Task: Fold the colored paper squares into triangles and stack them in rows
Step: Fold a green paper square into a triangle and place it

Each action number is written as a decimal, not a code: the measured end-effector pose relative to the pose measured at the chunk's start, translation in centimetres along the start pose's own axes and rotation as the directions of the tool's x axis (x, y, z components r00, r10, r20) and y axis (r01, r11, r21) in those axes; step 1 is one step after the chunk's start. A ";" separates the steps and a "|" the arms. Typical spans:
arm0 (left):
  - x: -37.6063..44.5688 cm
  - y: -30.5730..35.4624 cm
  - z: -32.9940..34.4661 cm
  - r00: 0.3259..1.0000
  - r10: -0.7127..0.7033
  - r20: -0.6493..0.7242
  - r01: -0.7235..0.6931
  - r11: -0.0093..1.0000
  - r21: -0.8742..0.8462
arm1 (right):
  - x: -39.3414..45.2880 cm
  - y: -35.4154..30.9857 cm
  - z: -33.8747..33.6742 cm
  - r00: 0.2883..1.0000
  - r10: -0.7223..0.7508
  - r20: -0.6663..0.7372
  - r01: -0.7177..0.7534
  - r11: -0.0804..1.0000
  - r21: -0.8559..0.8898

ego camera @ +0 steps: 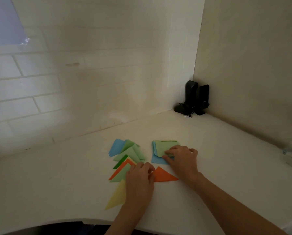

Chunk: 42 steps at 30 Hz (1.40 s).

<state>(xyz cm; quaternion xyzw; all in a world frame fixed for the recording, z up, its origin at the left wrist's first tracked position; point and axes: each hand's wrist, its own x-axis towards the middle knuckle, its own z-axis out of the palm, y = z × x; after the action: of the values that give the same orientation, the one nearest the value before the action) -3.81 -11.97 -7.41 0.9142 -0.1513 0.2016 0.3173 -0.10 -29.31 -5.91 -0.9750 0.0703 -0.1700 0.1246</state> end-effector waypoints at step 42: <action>-1.9 8.0 5.4 0.908 0.349 0.231 -0.254 0.899 -0.357 | -9.9 10.5 -6.0 0.992 -0.122 0.039 0.101 0.932 0.347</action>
<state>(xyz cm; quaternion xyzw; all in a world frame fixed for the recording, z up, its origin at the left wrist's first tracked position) -7.29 -21.17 -7.98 0.8353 -0.3678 0.0858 0.3996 -12.48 -38.94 -6.34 -0.9452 -0.0198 -0.1571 0.2854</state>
